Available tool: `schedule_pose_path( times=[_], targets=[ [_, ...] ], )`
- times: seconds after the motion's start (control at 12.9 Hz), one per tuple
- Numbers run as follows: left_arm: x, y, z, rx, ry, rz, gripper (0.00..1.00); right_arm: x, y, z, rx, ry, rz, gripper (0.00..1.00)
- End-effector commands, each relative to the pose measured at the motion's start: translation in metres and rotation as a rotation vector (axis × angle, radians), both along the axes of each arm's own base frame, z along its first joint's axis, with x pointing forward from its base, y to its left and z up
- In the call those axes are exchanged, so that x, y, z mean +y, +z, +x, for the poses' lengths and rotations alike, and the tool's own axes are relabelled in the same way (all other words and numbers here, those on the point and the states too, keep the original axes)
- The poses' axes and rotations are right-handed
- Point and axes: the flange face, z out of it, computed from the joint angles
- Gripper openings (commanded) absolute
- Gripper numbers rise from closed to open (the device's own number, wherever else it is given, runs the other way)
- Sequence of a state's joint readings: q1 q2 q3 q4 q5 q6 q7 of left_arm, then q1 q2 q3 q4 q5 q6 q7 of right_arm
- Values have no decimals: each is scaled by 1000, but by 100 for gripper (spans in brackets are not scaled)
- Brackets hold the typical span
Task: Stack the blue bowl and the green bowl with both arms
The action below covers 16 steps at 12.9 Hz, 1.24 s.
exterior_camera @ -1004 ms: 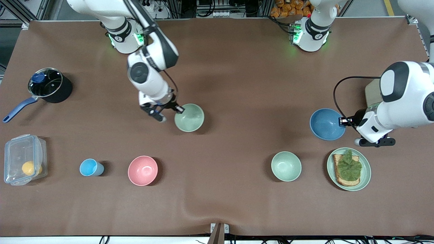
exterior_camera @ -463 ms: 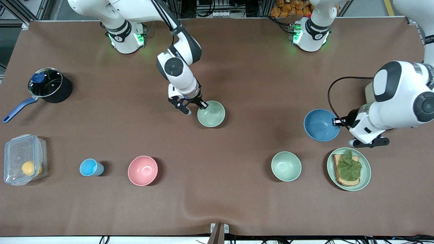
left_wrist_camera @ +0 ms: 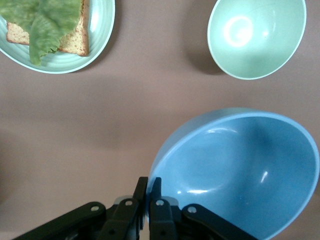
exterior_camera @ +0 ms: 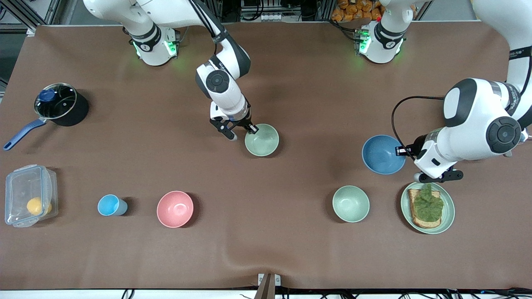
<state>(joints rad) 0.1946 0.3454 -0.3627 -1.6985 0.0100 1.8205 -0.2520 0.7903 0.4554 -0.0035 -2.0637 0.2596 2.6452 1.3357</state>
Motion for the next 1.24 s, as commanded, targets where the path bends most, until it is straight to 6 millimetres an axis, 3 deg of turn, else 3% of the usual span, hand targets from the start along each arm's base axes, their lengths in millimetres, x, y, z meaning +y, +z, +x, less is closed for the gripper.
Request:
schedule_pose_path(
  times=[0.0,0.08,0.15,0.23,0.46,0.7,0.85,1.16],
  targets=[
    [-1,7,4,2,8,1,0,6,-1,3,-1,-37,6,20],
    [-1,10,6,-5,8,-2,0,6,-2,2,1,-36,4,38],
    [-6,10,7,-4,14,0,0,4,-3,4,2,-42,2,91],
    [-16,10,5,-2,23,5,0,4,1,4,8,-51,1,100],
    [-47,7,0,21,56,-24,0,1,19,19,44,-122,-7,100],
    [-93,-1,-10,31,-4,-42,0,-12,62,53,168,-156,-85,100],
    [-124,-10,-17,39,-24,-58,0,-30,73,72,184,-201,-85,100],
    [-193,-30,-41,77,-13,-42,0,-90,67,115,275,-390,48,100]
  ],
)
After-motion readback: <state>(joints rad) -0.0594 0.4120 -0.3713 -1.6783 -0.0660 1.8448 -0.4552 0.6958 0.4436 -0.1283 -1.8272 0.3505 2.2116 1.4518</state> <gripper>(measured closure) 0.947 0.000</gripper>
